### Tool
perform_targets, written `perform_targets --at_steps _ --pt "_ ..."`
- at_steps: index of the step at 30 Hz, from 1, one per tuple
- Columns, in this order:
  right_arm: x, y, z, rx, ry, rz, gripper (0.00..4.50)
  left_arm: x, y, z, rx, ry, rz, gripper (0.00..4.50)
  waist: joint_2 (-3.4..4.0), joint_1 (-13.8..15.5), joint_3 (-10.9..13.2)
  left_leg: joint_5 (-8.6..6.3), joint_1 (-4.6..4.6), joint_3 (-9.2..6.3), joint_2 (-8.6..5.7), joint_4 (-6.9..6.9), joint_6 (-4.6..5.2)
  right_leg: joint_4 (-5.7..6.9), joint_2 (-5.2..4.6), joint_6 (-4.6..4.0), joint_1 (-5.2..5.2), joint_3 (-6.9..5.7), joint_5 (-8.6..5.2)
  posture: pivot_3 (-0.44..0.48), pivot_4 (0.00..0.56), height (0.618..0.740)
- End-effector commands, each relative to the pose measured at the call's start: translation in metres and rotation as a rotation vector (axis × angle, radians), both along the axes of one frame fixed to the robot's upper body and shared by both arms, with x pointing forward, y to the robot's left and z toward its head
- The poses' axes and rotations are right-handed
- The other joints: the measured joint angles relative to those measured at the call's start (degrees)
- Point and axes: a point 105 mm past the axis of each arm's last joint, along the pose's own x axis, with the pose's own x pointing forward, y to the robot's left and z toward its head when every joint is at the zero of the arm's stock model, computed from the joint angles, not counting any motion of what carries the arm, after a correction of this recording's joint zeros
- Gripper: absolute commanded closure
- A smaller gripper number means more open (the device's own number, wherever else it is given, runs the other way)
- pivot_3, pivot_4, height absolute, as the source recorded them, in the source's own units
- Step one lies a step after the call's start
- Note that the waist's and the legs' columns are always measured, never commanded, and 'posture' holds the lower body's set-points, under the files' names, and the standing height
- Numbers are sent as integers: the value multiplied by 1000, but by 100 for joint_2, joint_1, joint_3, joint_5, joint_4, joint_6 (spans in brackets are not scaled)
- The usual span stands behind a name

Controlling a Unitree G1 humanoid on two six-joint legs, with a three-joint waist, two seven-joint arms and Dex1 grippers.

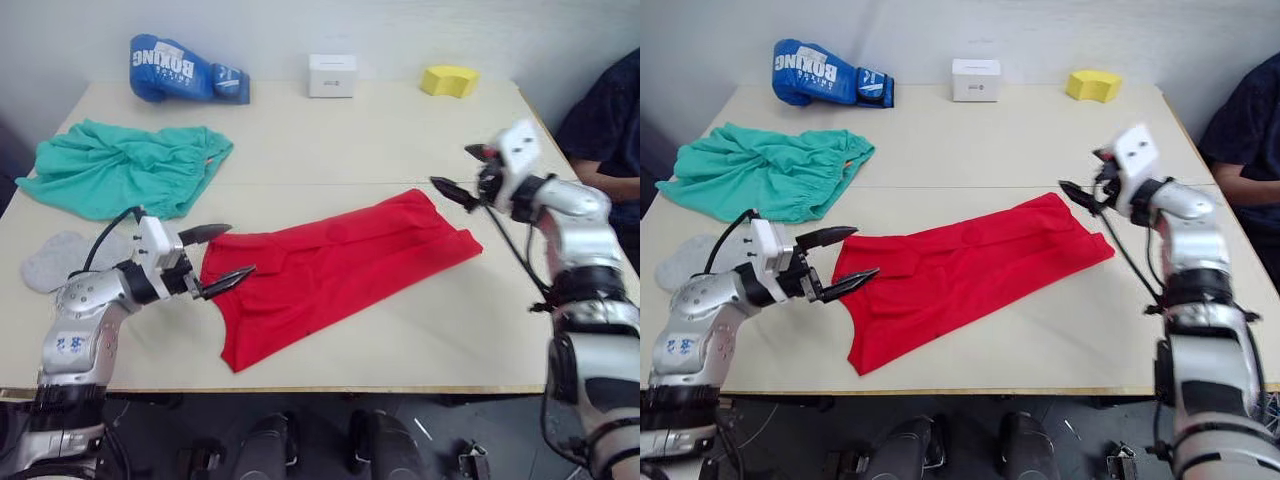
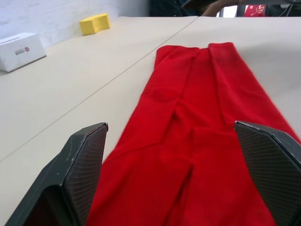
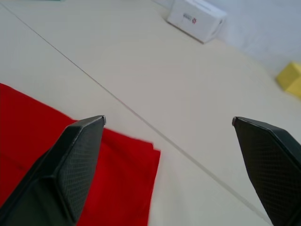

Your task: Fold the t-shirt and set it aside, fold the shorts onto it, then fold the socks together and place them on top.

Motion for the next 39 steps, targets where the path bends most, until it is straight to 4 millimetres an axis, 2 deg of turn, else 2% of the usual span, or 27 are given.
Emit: perform_targets --at_steps 1,5,8,10,11,13,17,19,22,25,28,30,34,37,39 --pt "-35 6 26 159 38 38 24 9 1 2 55 -4 -33 0 2 -34 1 -2 0 2 0 0 1 0 0 0 -1 0 0 0 150 740" --pt "-68 2 13 258 128 -33 24 24 -3 0 103 15 -81 0 2 -22 1 -4 -3 -2 4 -5 -3 -2 6 0 -3 -8 0 0 150 740" --pt "-90 1 -5 304 191 -109 24 39 -13 -3 125 24 -102 0 13 -32 -5 -19 -7 -7 -2 -5 23 -3 5 1 4 -12 0 0 150 740" --pt "-100 1 -15 321 232 -153 24 48 -21 -4 130 32 -121 0 12 -111 -4 77 -23 -228 -130 -103 64 -23 -49 36 98 -222 -10 0 150 740" --pt "-104 0 -21 316 260 -174 24 52 -24 -6 134 37 -129 0 16 -71 2 109 -29 -296 -177 -115 60 -18 -91 59 109 -282 -23 0 150 740" --pt "-113 2 -37 299 351 -184 24 61 -30 -10 150 54 -128 0 19 -6 3 134 -45 -282 -175 -96 24 -9 -95 69 88 -235 -31 0 150 740" --pt "-135 11 -71 287 583 -182 24 82 -38 -18 197 92 -84 0 14 196 4 118 -70 -287 -174 -73 55 -26 -106 59 76 -235 -15 0 150 740" --pt "-142 6 -84 286 657 -242 24 91 -41 -19 214 101 -64 0 12 226 5 113 -77 -285 -175 -67 66 -29 -108 63 72 -232 -8 0 150 740" --pt "-144 0 -88 293 669 -308 24 98 -45 -21 231 130 -50 0 11 228 6 105 -86 -283 -176 -57 79 -32 -110 67 69 -232 -6 0 150 740" --pt "-139 5 -90 318 660 -312 24 103 -44 -27 242 187 -23 0 11 199 6 101 -88 -277 -177 -57 83 -29 -104 68 68 -231 -5 0 150 740" --pt "-124 14 -98 345 653 -317 24 107 -41 -37 235 279 28 0 10 169 6 101 -87 -262 -176 -60 82 -18 -94 69 57 -217 -5 0 150 740" --pt "-108 8 -103 351 604 -389 24 109 -39 -43 260 316 71 0 5 156 8 102 -87 -254 -175 -59 81 -14 -89 69 50 -209 -5 0 150 740" --pt "-92 8 -115 362 584 -433 0 109 -45 -44 279 318 53 933 -15 140 -3 119 -83 -209 -178 -54 66 0 -92 82 25 -166 2 0 150 740" --pt "-84 21 -127 349 590 -417 648 104 -46 -53 270 351 21 1887 -47 91 -22 109 -79 -199 -177 -50 85 -3 -98 94 24 -152 10 0 150 740" --pt "-81 28 -134 341 588 -421 1384 100 -46 -59 267 368 2 2599 -63 68 -33 94 -78 -200 -174 -49 107 -4 -104 95 24 -149 11 0 150 740"
